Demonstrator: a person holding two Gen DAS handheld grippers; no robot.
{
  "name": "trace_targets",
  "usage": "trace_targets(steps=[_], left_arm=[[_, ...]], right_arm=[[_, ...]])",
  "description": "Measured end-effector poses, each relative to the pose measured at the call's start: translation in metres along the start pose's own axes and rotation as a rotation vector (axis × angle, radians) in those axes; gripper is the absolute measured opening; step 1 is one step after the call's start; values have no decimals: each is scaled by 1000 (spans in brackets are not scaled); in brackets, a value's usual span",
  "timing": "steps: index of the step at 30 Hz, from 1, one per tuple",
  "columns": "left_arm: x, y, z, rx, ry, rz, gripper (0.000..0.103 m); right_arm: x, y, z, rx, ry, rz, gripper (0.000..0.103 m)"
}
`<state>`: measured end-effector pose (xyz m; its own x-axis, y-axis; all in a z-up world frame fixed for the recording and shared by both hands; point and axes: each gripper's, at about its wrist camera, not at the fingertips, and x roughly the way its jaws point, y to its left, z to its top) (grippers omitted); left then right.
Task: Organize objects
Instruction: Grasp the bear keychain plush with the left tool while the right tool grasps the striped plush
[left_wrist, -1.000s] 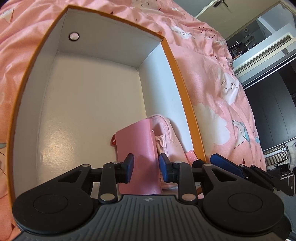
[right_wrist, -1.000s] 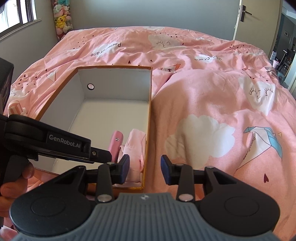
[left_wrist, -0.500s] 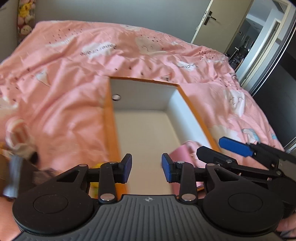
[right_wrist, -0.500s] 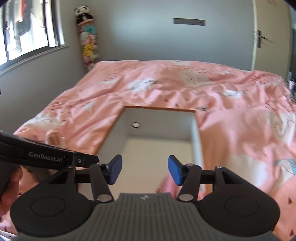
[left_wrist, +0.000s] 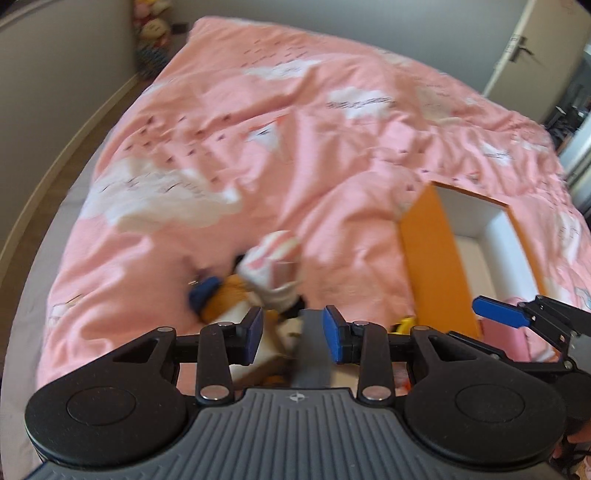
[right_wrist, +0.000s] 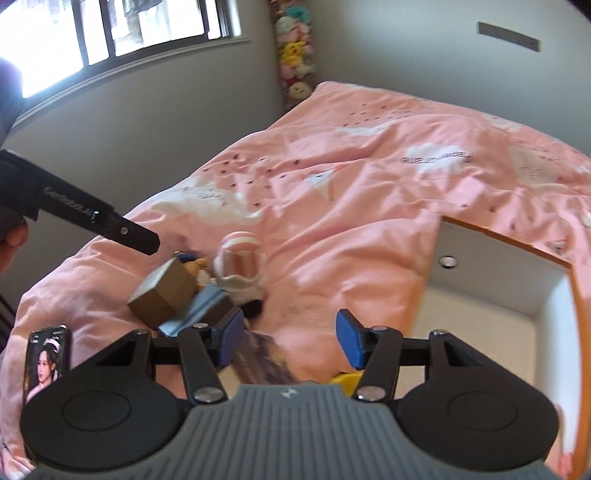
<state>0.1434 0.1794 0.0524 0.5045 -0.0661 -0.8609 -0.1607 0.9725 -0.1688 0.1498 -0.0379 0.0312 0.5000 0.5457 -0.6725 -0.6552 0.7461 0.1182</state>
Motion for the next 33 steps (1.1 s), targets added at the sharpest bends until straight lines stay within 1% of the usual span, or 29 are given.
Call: trace_targets(steps=[1, 2, 4, 6, 8, 11, 13, 14, 16, 19, 22, 23, 24, 25, 31, 33], left_arm=[[5, 10, 3, -24, 11, -1, 44], [9, 19, 6, -43, 22, -1, 50], [22, 37, 11, -98, 46, -1, 52], [35, 49, 15, -142, 65, -15, 58], [50, 62, 17, -207, 90, -28, 59], [75, 75, 19, -280, 156, -33, 60], [90, 80, 20, -305, 198, -35, 61], [97, 82, 20, -318, 214, -36, 64], [108, 87, 20, -344, 241, -39, 66], [121, 90, 20, -373, 279, -58, 67], [131, 89, 19, -366, 297, -54, 69], [133, 89, 19, -367, 304, -53, 69], [135, 89, 18, -368, 310, -54, 69], [137, 89, 18, -367, 314, -55, 69], [145, 96, 16, -381, 327, -67, 71], [147, 99, 15, -394, 332, -78, 71]], right_arm=[[8, 5, 5, -5, 12, 15, 58], [15, 10, 9, -9, 23, 27, 58], [32, 19, 19, -23, 47, 50, 58], [50, 26, 28, -36, 66, 61, 59], [66, 30, 36, -47, 86, 65, 59], [90, 32, 46, -48, 124, 70, 59], [106, 32, 53, -50, 154, 77, 59], [114, 32, 56, -53, 173, 80, 59], [130, 31, 61, -65, 209, 86, 59], [149, 31, 64, -91, 252, 90, 59], [162, 33, 64, -144, 264, 118, 60], [166, 33, 65, -169, 263, 125, 61], [169, 34, 65, -193, 260, 131, 65], [172, 35, 65, -212, 255, 132, 66], [192, 38, 62, -268, 260, 177, 64], [197, 41, 61, -286, 250, 164, 62]])
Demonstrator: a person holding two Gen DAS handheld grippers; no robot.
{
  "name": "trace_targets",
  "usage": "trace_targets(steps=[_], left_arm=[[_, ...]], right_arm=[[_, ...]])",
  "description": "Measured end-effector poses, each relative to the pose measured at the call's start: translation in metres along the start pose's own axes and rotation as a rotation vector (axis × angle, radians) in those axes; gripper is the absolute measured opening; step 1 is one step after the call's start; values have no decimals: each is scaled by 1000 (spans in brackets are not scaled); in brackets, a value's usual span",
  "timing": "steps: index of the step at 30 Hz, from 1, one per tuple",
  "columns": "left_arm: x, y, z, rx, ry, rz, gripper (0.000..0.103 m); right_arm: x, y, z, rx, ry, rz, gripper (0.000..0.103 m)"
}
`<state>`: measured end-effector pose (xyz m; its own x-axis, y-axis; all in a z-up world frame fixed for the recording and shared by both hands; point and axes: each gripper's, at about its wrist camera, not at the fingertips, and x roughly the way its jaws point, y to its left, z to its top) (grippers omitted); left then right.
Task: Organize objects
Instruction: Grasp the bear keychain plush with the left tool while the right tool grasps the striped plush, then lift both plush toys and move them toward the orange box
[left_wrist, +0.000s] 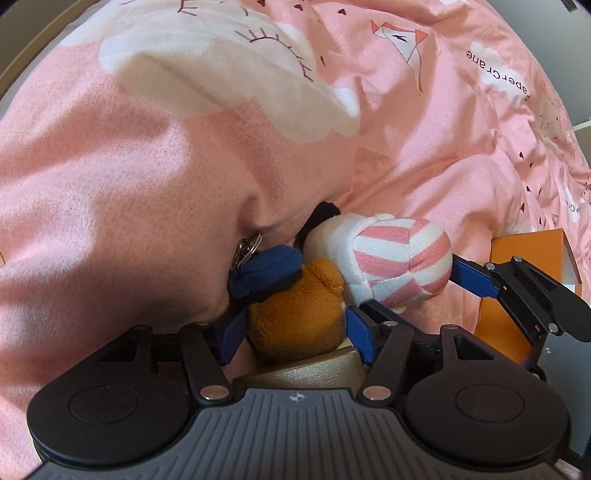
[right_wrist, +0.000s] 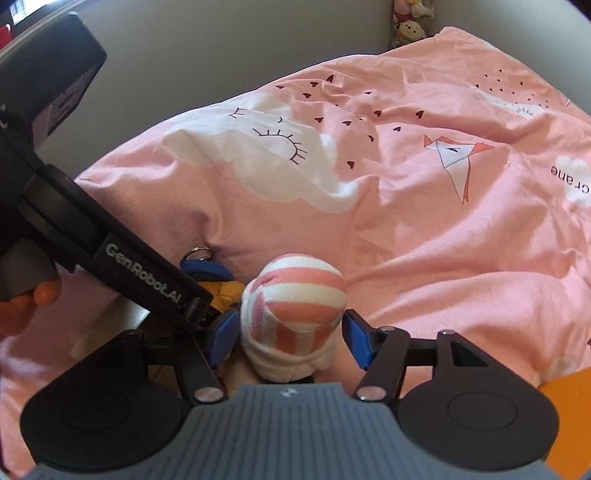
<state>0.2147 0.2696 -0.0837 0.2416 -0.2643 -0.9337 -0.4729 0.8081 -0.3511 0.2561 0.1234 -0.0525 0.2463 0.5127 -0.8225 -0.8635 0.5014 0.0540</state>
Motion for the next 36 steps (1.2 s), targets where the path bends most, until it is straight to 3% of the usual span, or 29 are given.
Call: trace_targets(steps=[4, 11, 19, 26, 31, 36], left_arm=[[1, 7, 2, -16, 2, -20, 70], [-10, 3, -4, 11, -32, -40, 59], [-61, -20, -13, 94, -182, -86, 54], [-103, -55, -36, 231, -288, -86, 53], [-115, -84, -42, 327, -284, -70, 53], [-100, -100, -35, 374, -270, -27, 53]], right_arm=[[5, 0, 0, -12, -28, 6, 60], [-11, -3, 0, 28, -45, -3, 54], [-71, -5, 2, 50, -129, -85, 51], [-104, -3, -16, -52, -136, -179, 51], [-109, -15, -35, -71, -104, -212, 51], [-105, -22, -44, -105, -98, -238, 51]])
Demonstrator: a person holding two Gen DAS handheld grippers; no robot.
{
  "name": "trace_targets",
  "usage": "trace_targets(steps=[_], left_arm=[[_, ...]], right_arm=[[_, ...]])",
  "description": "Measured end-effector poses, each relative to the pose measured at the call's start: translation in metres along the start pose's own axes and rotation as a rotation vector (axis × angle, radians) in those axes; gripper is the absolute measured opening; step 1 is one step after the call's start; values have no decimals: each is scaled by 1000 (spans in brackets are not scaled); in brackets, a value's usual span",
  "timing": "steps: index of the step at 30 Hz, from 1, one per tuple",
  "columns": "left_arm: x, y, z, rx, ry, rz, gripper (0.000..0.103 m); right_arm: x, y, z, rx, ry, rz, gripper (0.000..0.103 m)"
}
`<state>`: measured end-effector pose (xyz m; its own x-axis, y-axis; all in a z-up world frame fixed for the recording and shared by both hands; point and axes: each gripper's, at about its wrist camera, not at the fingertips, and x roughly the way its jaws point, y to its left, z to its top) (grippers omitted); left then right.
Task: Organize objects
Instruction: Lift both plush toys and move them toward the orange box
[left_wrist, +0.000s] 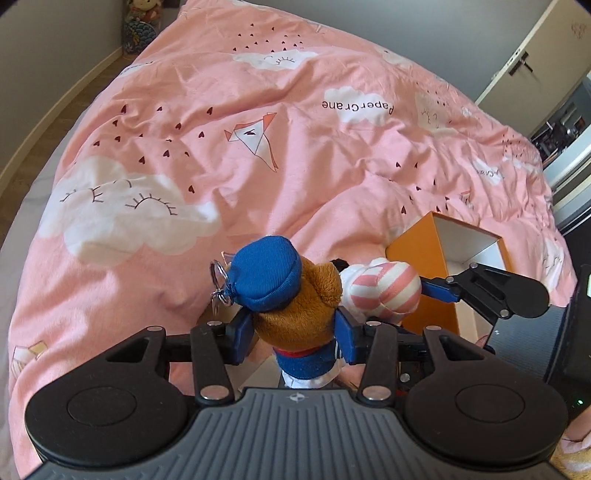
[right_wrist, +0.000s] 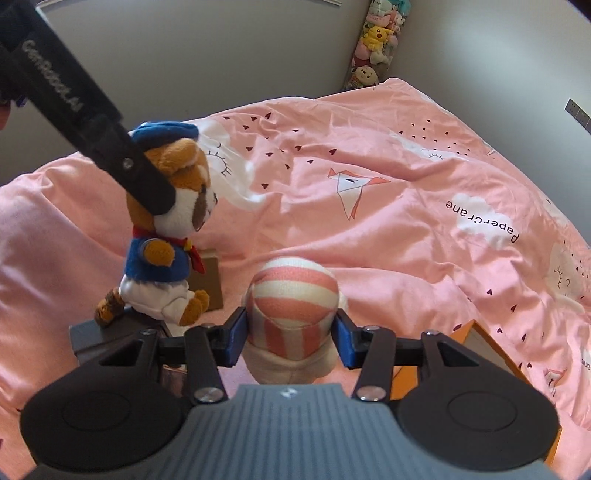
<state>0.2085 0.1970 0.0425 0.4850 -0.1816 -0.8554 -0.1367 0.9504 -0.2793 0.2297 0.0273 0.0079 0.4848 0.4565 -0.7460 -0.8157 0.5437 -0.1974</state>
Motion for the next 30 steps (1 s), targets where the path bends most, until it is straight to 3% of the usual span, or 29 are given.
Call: trace_targets(steps=[5, 11, 14, 19, 25, 30], left_arm=[[27, 0, 17, -15, 24, -10, 52], [72, -3, 28, -5, 78, -20, 52], [96, -2, 30, -5, 126, -32, 52], [122, 4, 23, -9, 180, -47, 52], [119, 12, 19, -18, 164, -55, 58], [106, 7, 16, -6, 154, -60, 58]], right_arm=[[12, -1, -2, -68, -40, -19, 51], [35, 9, -9, -297, -74, -65, 51], [50, 13, -17, -418, -39, -83, 51], [57, 15, -27, -494, 39, -63, 52], [48, 17, -30, -446, 175, 11, 53], [40, 3, -17, -241, 248, 115, 56]])
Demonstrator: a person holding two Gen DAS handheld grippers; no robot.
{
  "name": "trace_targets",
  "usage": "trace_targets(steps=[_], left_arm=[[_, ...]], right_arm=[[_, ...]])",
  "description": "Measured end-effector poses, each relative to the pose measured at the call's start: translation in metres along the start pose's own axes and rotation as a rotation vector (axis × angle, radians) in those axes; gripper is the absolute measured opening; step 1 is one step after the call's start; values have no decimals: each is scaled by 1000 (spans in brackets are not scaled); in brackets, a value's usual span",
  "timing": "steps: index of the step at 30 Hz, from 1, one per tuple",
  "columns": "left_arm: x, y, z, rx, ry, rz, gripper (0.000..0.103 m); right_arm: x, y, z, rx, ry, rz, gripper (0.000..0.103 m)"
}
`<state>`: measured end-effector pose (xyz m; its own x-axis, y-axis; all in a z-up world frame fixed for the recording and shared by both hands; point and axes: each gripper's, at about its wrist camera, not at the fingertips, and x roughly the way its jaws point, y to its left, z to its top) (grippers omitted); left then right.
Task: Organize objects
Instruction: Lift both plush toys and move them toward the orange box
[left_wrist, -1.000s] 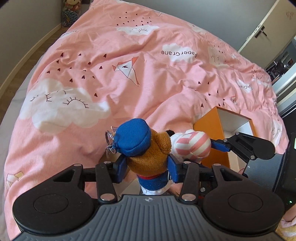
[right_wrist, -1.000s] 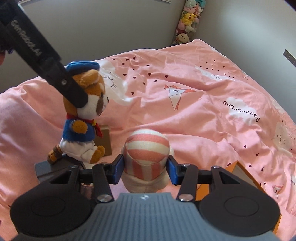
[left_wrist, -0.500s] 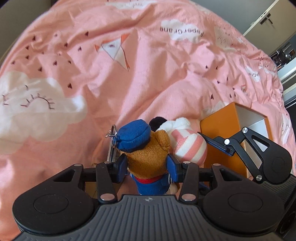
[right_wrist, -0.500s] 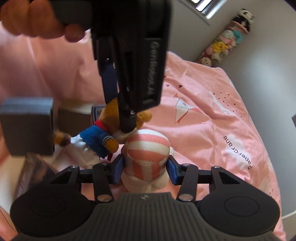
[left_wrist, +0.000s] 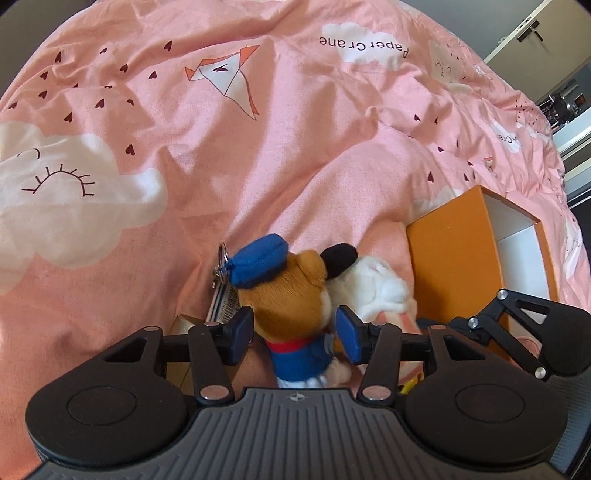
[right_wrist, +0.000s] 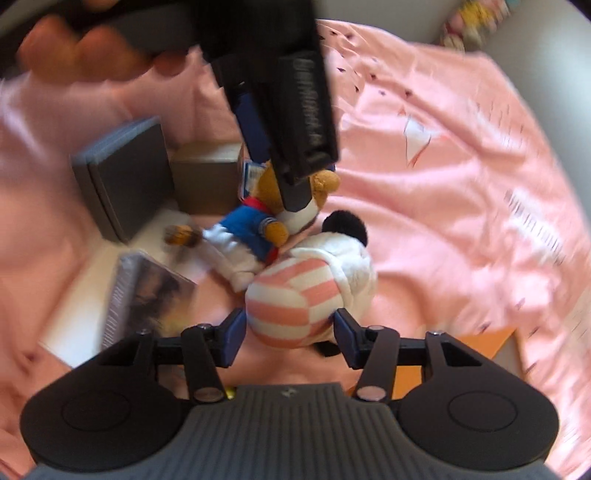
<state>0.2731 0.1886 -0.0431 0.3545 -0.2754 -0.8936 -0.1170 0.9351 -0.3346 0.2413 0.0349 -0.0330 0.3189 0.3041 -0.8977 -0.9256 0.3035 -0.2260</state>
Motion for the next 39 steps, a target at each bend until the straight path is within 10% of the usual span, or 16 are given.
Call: trace_targets(steps=[15, 28, 39], left_arm=[[14, 0, -21, -63, 12, -21, 57], [36, -7, -20, 4, 36, 4, 41], [-13, -19, -30, 77, -9, 23, 21]], right_arm=[[2, -52, 11, 583, 7, 106, 58], [47, -27, 21, 369, 95, -53, 62], [-1, -13, 10, 397, -50, -75, 57]])
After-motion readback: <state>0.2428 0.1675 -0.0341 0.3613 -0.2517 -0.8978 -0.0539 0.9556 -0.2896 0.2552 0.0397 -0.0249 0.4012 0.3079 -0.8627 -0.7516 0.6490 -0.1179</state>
